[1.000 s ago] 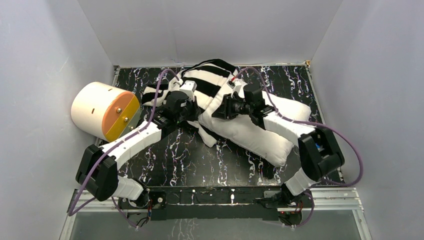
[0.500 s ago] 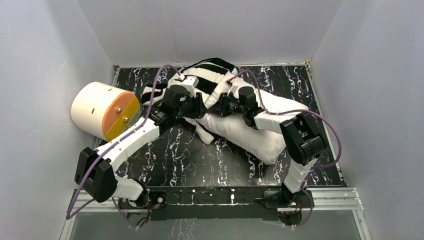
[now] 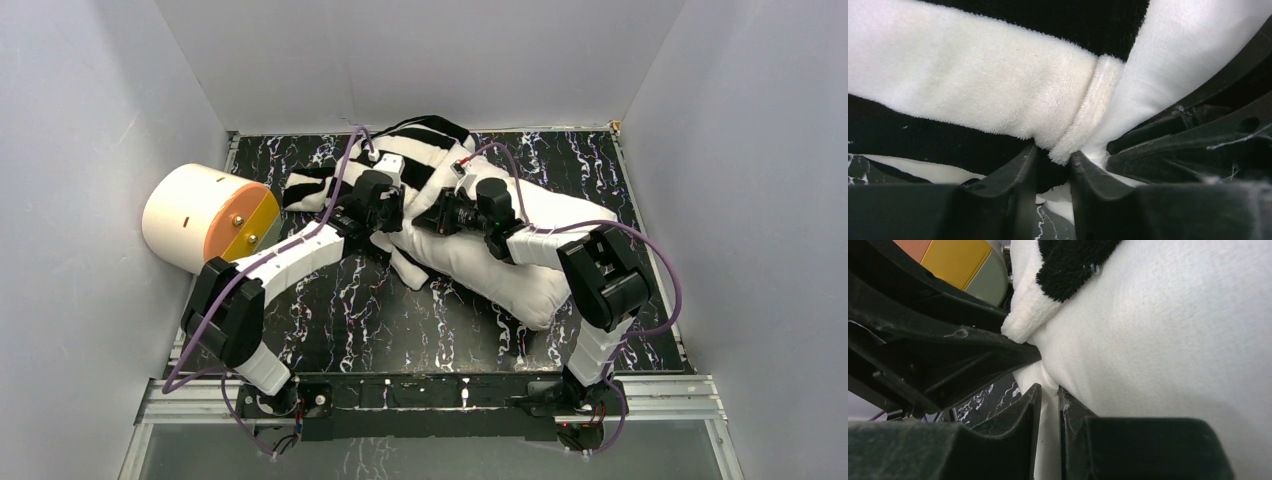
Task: Put the pillow into the pillowcase
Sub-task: Stuff the pillow into the pillowcase.
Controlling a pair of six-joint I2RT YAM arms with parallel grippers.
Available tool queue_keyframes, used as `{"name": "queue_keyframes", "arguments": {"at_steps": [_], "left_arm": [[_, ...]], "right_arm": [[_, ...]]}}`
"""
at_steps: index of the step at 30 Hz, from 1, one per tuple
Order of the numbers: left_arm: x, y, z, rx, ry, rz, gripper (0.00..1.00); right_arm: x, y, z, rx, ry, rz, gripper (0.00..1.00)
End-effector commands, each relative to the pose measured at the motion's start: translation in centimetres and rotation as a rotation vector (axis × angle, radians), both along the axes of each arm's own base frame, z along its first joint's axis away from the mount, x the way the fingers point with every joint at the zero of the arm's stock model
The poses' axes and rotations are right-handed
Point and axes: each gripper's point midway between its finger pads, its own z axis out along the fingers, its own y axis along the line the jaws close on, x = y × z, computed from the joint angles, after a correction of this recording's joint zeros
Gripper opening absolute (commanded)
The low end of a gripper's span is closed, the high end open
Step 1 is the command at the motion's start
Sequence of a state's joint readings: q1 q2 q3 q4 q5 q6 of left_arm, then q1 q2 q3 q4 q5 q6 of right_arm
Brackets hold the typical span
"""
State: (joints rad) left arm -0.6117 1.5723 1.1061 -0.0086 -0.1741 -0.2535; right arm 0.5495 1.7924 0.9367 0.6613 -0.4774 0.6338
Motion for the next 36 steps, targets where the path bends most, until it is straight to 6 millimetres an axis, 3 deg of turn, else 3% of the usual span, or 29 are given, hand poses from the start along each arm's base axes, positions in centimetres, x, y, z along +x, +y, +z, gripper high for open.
{"name": "queue_keyframes", "arguments": {"at_steps": [1,3,8,10,16,23,25,30,32,36], "left_arm": [[1.0,-0.3,2.7,-0.031,-0.084,-0.002,0.15],[0.4,-0.9,4.0,-0.055,-0.093,-0.041,0.0],[-3.7,-4.9,7.8,-0.161,-0.039,-0.271,0.0],[-5.5,-5.7,8.5,-0.203,-0.002,-0.332,0.0],[-8.4,-3.8,8.1,-0.192,0.039,-0.337,0.0],[-8.8,-2.5,6.7,-0.132,0.054,-0.314,0.0],[-9.1,-3.4,7.2,-0.186,0.049,-0.344,0.0],[-10.9,-8.4,8.8,-0.516,0.063,-0.488,0.0],[-11.2,-9.6,7.8,-0.601,0.093,-0.493,0.0],[-10.1,-8.1,0.7,-0.653,0.173,-0.29,0.0]], "right_arm": [[0.7,-0.4,-2.6,-0.044,0.029,-0.057,0.27],[0.8,-0.4,-3.0,-0.044,0.033,-0.062,0.27],[1.4,-0.1,-3.1,-0.035,0.052,-0.08,0.27],[2.0,-0.1,-3.1,-0.036,0.054,-0.098,0.27],[3.9,0.2,-2.3,-0.024,0.043,-0.157,0.25],[4.8,-0.1,-2.2,-0.02,0.042,-0.207,0.24],[4.9,-0.1,-2.1,-0.01,0.046,-0.217,0.24],[5.8,0.6,-1.3,0.069,0.049,-0.271,0.22],[6.6,1.3,-1.3,0.072,0.033,-0.3,0.22],[6.8,1.3,-3.4,0.096,0.081,-0.363,0.21]]}}
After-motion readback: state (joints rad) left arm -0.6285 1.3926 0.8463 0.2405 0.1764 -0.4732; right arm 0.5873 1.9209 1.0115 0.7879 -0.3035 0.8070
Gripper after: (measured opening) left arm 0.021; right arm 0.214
